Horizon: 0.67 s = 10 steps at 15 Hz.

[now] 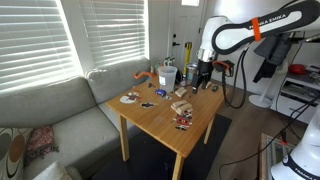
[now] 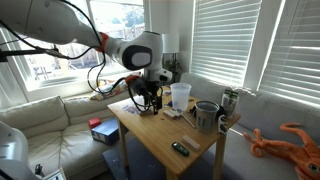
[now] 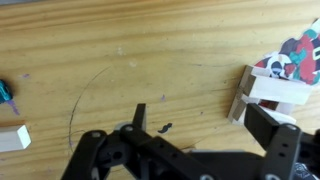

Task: Stack the blocks

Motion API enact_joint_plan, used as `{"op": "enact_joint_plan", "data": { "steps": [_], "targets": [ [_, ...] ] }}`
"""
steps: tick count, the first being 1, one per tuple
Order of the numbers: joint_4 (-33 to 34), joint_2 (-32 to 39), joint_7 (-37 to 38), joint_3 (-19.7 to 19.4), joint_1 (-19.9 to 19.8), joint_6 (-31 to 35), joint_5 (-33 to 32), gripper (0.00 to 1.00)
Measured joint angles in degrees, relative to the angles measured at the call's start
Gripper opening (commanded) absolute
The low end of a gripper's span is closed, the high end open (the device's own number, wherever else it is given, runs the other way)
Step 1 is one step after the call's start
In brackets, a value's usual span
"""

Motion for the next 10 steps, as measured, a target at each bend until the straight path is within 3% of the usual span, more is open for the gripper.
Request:
{"op": "enact_joint_plan", "data": {
  "steps": [10],
  "targets": [
    [-0.94, 0.16, 6.11, 5.56, 2.41, 0.0, 0.99, 1.0]
  ]
}}
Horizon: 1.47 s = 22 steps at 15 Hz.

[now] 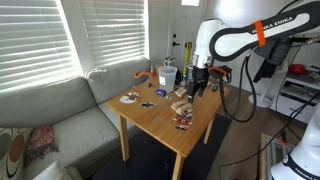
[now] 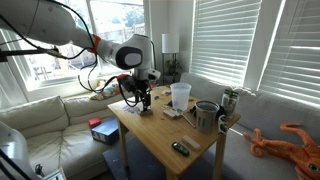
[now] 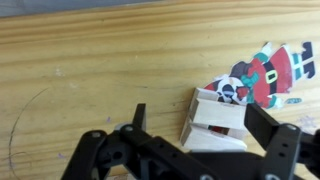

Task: Stack the blocks

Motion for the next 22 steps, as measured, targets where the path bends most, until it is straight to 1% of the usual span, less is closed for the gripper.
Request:
{"op": "enact_joint_plan", "data": {
  "steps": [6, 15, 22],
  "targets": [
    [0.01, 0.87, 3.59, 1.61, 0.52, 1.57, 0.54, 1.0],
    [0.14, 3.4, 5.32, 2.2, 0.52, 6.05, 0.54, 1.0],
    [0.97, 4.98, 5.96, 3.23, 0.67, 6.72, 0.52, 1.0]
  ]
}}
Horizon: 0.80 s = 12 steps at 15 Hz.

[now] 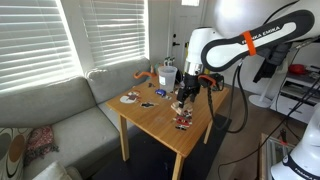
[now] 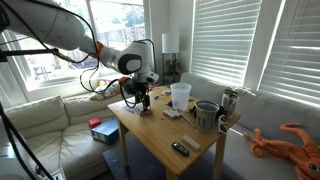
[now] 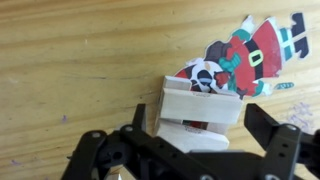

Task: Stack the blocks

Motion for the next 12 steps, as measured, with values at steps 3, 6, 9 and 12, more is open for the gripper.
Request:
{"op": "enact_joint_plan", "data": {
  "steps": [3, 6, 9, 12],
  "targets": [
    [0.36, 0.6, 0.35, 0.21, 0.13, 0.0, -0.01, 1.0],
    [0.66, 1.16, 0.66, 0.21, 0.18, 0.0, -0.02, 1.0],
    [0.67, 1.53, 1.23, 0.21, 0.22, 0.0, -0.04, 1.0],
    [0.69, 1.78, 1.77, 0.22, 0.32, 0.0, -0.06, 1.0]
  ]
}}
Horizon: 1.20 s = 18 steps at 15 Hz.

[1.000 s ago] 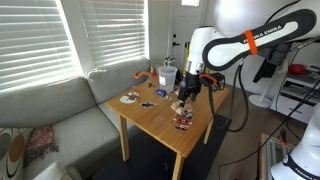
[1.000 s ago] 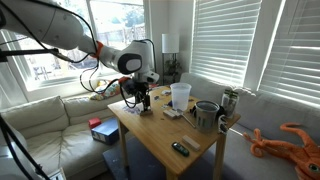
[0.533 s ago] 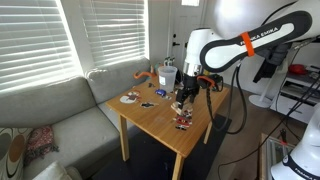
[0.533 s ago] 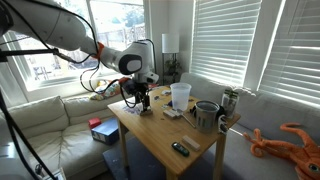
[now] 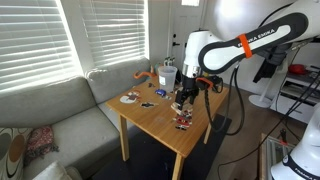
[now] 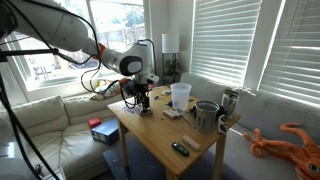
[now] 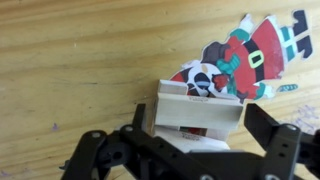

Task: Stack the blocks

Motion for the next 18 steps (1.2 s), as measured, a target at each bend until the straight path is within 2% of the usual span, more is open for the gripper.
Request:
{"op": "enact_joint_plan", "data": {
  "steps": [8, 9, 10, 12, 14, 18],
  "targets": [
    [0.15, 0.52, 0.97, 0.02, 0.19, 0.0, -0.32, 1.0],
    [0.21, 0.65, 1.23, 0.02, 0.19, 0.0, -0.4, 0.96],
    [0.27, 0.77, 1.47, 0.02, 0.19, 0.0, -0.45, 0.74],
    [0.43, 1.0, 1.86, 0.03, 0.2, 0.0, -0.47, 0.7],
    [0.65, 1.19, 2.16, 0.03, 0.2, 0.0, -0.49, 0.61],
    [0.97, 1.31, 2.61, 0.04, 0.2, -0.01, -0.51, 0.61]
  ]
}}
